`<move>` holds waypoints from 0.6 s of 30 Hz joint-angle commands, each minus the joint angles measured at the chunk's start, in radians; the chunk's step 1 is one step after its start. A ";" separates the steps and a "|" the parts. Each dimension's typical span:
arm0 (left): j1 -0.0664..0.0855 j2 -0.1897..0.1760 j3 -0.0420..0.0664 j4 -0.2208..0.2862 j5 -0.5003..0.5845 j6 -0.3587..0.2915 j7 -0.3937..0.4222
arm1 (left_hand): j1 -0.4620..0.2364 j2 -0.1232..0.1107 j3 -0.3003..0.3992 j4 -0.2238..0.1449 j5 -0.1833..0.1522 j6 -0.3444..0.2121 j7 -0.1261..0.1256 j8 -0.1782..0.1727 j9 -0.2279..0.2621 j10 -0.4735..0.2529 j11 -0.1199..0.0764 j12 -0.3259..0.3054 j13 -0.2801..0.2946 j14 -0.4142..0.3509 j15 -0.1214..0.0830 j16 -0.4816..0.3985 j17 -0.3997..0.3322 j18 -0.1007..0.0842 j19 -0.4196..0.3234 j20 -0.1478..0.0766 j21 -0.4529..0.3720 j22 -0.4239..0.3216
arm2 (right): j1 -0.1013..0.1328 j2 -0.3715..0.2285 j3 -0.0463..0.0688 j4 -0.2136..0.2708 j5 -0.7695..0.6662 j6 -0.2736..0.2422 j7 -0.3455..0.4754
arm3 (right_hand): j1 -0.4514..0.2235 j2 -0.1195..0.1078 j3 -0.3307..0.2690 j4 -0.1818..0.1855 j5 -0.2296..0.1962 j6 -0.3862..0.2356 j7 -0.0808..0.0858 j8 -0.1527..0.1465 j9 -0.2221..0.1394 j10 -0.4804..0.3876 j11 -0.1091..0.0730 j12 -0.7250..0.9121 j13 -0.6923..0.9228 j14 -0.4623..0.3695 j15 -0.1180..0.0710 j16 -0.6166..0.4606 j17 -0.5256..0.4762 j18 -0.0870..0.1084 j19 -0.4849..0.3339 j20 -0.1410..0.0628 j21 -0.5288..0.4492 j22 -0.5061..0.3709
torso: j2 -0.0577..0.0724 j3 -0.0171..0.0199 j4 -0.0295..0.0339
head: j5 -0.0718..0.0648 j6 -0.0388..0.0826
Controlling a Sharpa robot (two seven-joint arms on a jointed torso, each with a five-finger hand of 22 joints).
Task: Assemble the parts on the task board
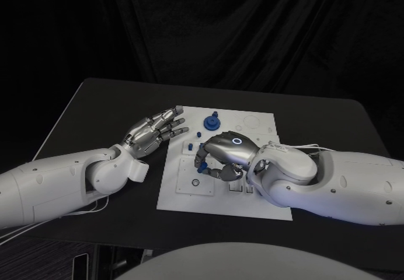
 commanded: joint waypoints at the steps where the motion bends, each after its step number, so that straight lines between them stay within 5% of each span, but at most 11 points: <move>1: -0.001 0.005 0.001 0.000 0.004 0.017 0.006 | 0.011 -0.001 0.004 -0.002 0.007 0.002 -0.001 0.005 0.000 0.000 -0.005 0.002 0.001 -0.001 0.007 0.005 0.001 -0.014 0.007 0.000 0.003 -0.001 | -0.008 0.023 0.000 -0.019 -0.045 0.073 0.001 | -0.004 -0.004 0.005 0.002 0.005 -0.007 -0.001 0.006 0.002 0.015 -0.012 0.000 0.009 0.011 -0.004 -0.005 -0.001 -0.010 -0.004 -0.006 -0.006 0.132 | 0.001 0.0014 -0.0012 | 0.003 0.000; 18: -0.003 0.010 0.001 -0.011 0.004 0.023 0.004 | 0.012 -0.001 0.005 -0.003 0.008 0.002 -0.001 0.005 0.000 0.000 -0.005 0.002 0.001 0.000 0.007 0.006 0.002 -0.015 0.006 0.000 0.002 -0.002 | -0.038 0.087 0.001 -0.070 -0.055 0.105 0.014 | -0.006 -0.002 0.003 0.000 0.011 -0.009 -0.001 0.009 0.005 0.017 -0.012 -0.001 0.010 0.010 -0.004 -0.006 -0.002 -0.010 -0.005 -0.005 -0.008 0.132 | 0.002 -0.0013 0.0035 | -0.004 0.000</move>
